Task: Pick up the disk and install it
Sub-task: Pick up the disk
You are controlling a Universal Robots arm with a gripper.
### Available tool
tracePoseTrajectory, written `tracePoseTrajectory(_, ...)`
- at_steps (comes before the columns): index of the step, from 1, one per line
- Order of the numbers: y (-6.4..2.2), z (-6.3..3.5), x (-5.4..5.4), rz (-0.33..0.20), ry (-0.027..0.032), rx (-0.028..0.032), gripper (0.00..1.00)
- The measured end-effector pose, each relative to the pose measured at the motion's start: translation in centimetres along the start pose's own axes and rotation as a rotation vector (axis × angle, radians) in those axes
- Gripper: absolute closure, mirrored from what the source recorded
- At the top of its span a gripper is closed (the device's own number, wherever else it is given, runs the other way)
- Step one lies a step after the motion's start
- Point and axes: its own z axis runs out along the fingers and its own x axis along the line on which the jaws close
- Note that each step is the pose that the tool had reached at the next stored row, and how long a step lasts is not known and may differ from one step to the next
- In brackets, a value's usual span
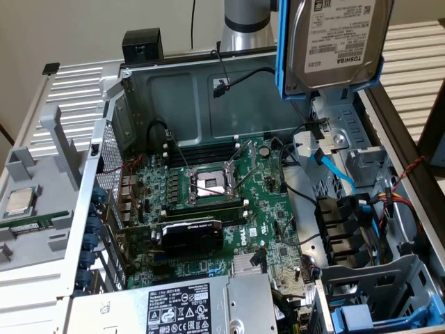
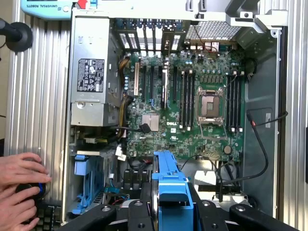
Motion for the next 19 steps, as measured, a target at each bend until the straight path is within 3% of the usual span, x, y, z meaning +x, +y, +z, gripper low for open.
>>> tracePoseTrajectory(9,-1.06,-0.04,1.2,0.000,-0.0015,0.0000,0.63)
tracePoseTrajectory(19,-1.64,-0.04,3.0,0.000,-0.0116,0.0002,0.63)
